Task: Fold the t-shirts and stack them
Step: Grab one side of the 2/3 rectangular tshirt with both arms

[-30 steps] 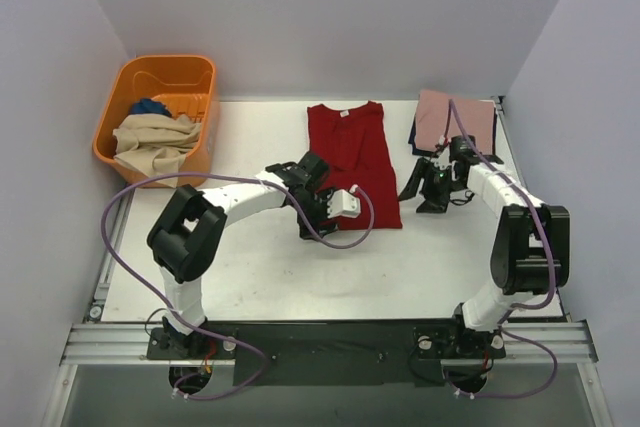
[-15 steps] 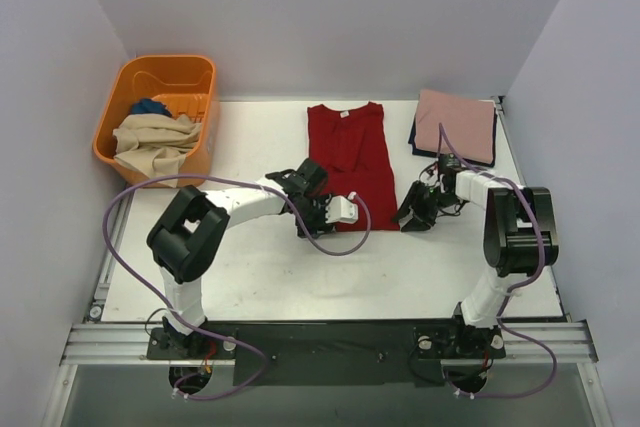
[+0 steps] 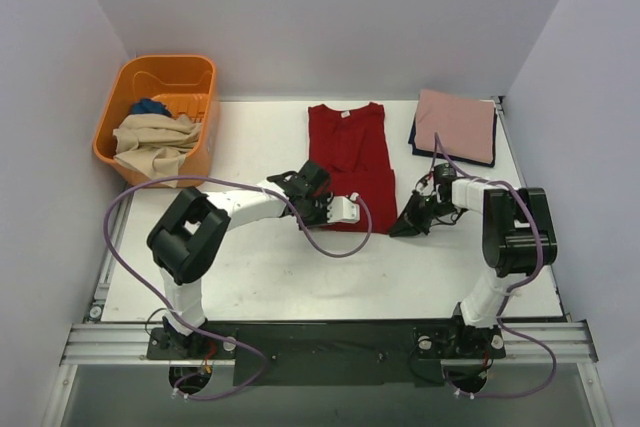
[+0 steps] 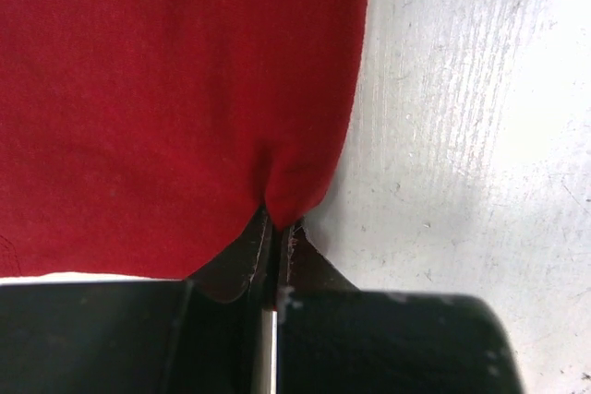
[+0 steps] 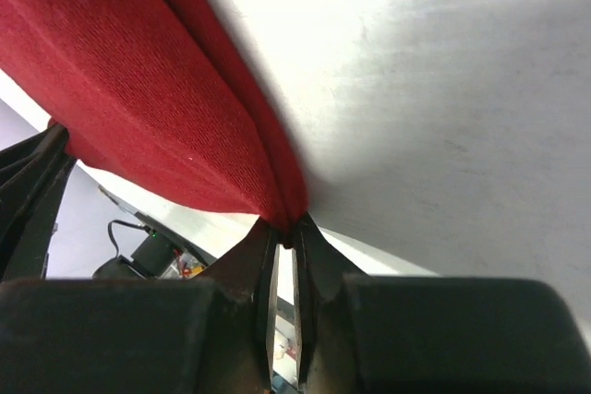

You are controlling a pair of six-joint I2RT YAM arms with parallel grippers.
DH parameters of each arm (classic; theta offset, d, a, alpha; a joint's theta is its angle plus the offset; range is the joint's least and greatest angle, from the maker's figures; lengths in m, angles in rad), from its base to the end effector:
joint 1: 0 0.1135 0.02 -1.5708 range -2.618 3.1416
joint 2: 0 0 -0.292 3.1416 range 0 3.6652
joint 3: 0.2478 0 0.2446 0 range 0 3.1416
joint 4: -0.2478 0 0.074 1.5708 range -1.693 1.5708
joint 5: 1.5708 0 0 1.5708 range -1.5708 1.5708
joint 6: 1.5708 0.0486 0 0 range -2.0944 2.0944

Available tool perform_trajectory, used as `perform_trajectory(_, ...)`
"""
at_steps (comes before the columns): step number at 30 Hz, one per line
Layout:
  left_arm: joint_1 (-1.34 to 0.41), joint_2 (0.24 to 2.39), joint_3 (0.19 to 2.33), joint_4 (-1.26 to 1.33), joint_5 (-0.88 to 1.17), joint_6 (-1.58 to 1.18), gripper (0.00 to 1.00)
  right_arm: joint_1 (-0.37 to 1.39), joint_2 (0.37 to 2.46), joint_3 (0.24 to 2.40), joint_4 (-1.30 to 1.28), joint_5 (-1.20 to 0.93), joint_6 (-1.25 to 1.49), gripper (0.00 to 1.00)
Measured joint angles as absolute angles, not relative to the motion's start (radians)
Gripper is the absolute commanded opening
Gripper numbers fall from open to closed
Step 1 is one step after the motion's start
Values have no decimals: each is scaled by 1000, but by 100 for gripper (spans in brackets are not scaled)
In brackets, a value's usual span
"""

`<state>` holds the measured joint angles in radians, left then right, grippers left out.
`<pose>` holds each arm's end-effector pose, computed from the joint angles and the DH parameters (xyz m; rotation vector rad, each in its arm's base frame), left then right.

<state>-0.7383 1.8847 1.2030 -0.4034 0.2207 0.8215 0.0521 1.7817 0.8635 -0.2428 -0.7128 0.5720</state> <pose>0.2804 -0.2695 0.1810 1.9051 1.8232 -0.2647 0.3148 0.0482 0.1455 0.5012 2.7123 1.1498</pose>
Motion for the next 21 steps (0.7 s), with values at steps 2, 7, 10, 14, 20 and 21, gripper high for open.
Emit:
perform_trajectory(2, -738, 1882, 1206, -419, 220, 820, 0, 52, 1768, 855, -246, -705, 566, 0)
perform_trajectory(7, -751, 1839, 1208, -560, 245, 786, 0, 78, 1632, 760, -288, -688, 545, 0)
perform_trajectory(10, -783, 1770, 1208, -693, 274, 759, 0, 164, 1475, 690, -361, -668, 550, 0)
perform_trajectory(14, -840, 1601, 1184, -888, 332, 734, 0, 311, 1227, 612, -470, -654, 601, 0)
perform_trajectory(20, -910, 1368, 1153, -1164, 440, 737, 0, 599, 866, 605, -694, -607, 795, 0)
perform_trajectory(21, -926, 1332, 1152, -1200, 468, 745, 0, 644, 828, 613, -728, -603, 833, 0)
